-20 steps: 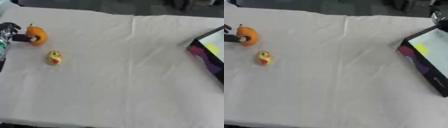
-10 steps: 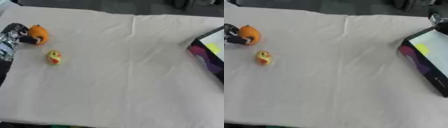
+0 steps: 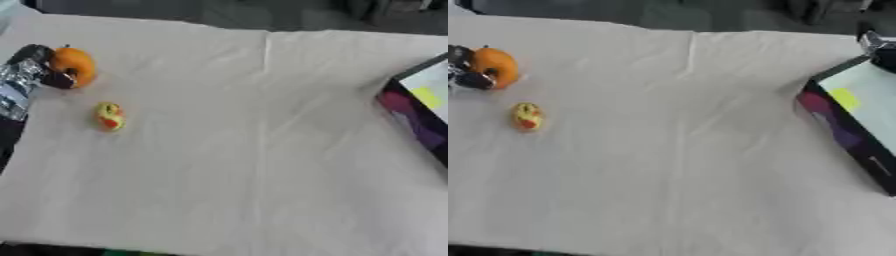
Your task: Pick up the objects with one hand, pass them to the other hand, and then place them into the box on the other side of the table.
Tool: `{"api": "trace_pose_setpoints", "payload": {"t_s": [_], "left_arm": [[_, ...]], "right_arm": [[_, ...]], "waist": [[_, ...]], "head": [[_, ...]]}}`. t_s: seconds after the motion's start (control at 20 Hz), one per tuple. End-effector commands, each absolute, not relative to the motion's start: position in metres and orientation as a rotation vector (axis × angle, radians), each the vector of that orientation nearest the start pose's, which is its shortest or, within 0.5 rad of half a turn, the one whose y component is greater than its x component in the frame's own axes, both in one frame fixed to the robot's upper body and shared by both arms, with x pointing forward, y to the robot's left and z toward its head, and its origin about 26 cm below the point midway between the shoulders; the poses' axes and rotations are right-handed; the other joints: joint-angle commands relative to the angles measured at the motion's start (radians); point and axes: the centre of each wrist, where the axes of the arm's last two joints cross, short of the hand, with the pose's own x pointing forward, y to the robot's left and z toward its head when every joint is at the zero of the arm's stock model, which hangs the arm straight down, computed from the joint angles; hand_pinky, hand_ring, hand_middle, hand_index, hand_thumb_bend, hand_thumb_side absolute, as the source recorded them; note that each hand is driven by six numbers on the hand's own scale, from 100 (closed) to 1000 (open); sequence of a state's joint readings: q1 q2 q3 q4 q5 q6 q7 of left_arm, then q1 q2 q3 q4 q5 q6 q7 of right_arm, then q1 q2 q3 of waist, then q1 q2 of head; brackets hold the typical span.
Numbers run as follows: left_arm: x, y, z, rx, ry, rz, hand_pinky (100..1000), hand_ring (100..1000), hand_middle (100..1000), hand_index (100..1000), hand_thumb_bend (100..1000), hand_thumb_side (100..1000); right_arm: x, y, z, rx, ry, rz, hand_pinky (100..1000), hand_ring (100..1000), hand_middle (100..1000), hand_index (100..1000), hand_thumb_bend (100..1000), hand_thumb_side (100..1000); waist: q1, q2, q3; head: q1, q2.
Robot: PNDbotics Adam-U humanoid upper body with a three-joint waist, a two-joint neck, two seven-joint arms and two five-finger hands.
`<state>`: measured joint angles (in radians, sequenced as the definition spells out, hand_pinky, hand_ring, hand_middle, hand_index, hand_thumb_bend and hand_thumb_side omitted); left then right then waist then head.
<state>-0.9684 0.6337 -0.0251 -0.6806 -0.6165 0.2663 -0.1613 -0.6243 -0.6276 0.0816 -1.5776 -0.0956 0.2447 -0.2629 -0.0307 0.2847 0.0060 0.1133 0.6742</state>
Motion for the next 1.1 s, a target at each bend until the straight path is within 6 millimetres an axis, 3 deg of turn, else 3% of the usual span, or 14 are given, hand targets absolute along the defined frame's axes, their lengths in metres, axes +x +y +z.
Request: {"api": "trace_pose_setpoints", "payload": {"t_s": [0.05,0.35,0.8,1.1], "left_arm": [[0.467,0.405,0.231,1.069,-1.193,-0.641,775,681,626,546,100,100],[0.46,0.395,0.253,1.071,-1.315,-0.686,764,638,592,515,100,100],[0.447,0.379,0.269,1.026,-1.495,-0.694,763,602,568,507,100,100],[0.436,0.363,0.275,0.952,-1.597,-0.733,764,597,565,508,100,100]], "right_arm": [[0.38,-0.309,0.256,-0.591,-1.987,0.262,961,850,817,830,324,237],[0.38,-0.309,0.258,-0.586,-1.992,0.265,961,850,815,829,320,234],[0.379,-0.3,0.268,-0.557,-2.031,0.292,960,851,816,832,323,228],[0.379,-0.288,0.281,-0.521,-2.074,0.312,960,855,822,839,324,226]], "waist": [[0.006,-0.033,-0.001],[0.015,-0.051,0.003],[0.021,-0.071,0.008],[0.022,-0.082,0.011]], "head": [[0.002,0.0],[-0.004,0.011],[-0.02,0.024],[-0.047,0.008]]}}
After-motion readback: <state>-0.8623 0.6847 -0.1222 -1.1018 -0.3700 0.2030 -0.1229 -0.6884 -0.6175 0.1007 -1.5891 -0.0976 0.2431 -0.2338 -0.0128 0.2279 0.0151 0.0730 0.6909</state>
